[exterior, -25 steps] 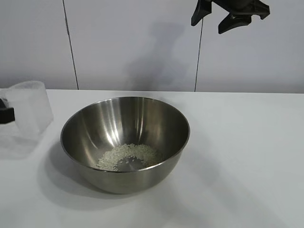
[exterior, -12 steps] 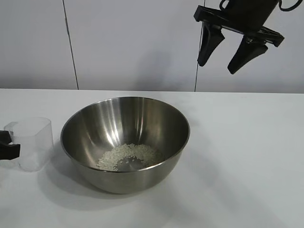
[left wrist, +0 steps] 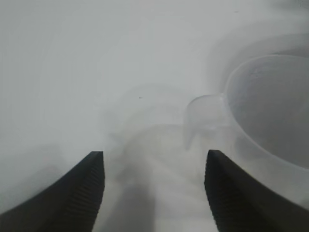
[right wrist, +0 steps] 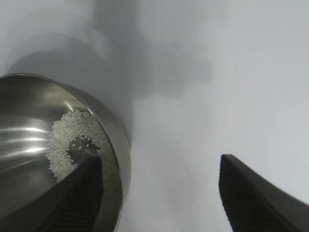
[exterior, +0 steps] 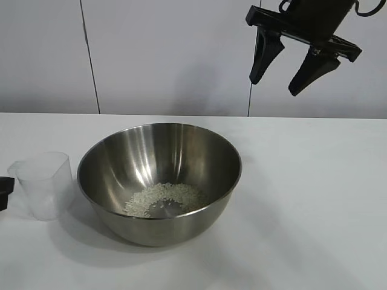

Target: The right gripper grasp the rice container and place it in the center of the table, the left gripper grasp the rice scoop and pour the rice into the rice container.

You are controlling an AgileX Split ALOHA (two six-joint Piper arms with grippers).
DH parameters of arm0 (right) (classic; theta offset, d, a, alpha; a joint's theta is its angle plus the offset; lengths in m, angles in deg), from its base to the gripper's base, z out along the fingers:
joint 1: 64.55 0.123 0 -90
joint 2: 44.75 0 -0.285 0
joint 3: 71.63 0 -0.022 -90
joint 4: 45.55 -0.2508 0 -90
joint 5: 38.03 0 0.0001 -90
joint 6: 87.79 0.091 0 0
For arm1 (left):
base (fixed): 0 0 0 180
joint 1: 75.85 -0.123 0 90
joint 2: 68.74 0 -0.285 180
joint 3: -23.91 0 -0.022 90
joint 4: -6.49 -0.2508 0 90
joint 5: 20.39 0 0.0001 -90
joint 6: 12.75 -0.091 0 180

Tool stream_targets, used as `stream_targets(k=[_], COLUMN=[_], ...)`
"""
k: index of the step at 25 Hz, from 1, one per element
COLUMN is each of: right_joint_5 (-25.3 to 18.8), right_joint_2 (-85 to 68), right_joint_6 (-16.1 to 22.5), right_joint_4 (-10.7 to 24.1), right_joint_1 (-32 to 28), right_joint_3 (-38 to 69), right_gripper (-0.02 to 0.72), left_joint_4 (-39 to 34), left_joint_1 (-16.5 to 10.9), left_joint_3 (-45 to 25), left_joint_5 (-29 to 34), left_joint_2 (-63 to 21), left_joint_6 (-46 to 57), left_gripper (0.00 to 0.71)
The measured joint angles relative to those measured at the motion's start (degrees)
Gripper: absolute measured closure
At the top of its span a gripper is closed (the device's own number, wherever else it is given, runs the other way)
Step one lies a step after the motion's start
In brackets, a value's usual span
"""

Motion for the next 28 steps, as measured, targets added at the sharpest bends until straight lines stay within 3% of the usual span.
stream_targets(k=[8, 16, 24, 28], right_joint_5=[3.32, 10.93, 20.46, 24.94], right_joint_2=[0.0, 0.0, 0.0, 0.0], right_joint_6=[0.04, 0.04, 0.17, 0.21], right_joint_4=[0.0, -0.16, -0.38, -0.43], right_joint_1=[0.0, 0.0, 0.0, 0.0], right_joint_3=[0.0, 0.0, 0.0, 0.0], right_gripper=[0.231, 0.231, 0.231, 0.231], left_joint_4=[4.15, 5.26, 17.06, 10.48], left_joint_1=[0.0, 0.0, 0.0, 0.0], left_joint_3=[-7.1, -8.23, -8.23, -5.33], left_joint_5=[-0.05, -0.05, 0.0, 1.59], left_joint_2=[-7.68, -8.12, -16.86, -21.26], left_joint_6=[-0.46, -0.46, -0.46, 1.32], left_gripper=[0.253, 0.253, 0.253, 0.253])
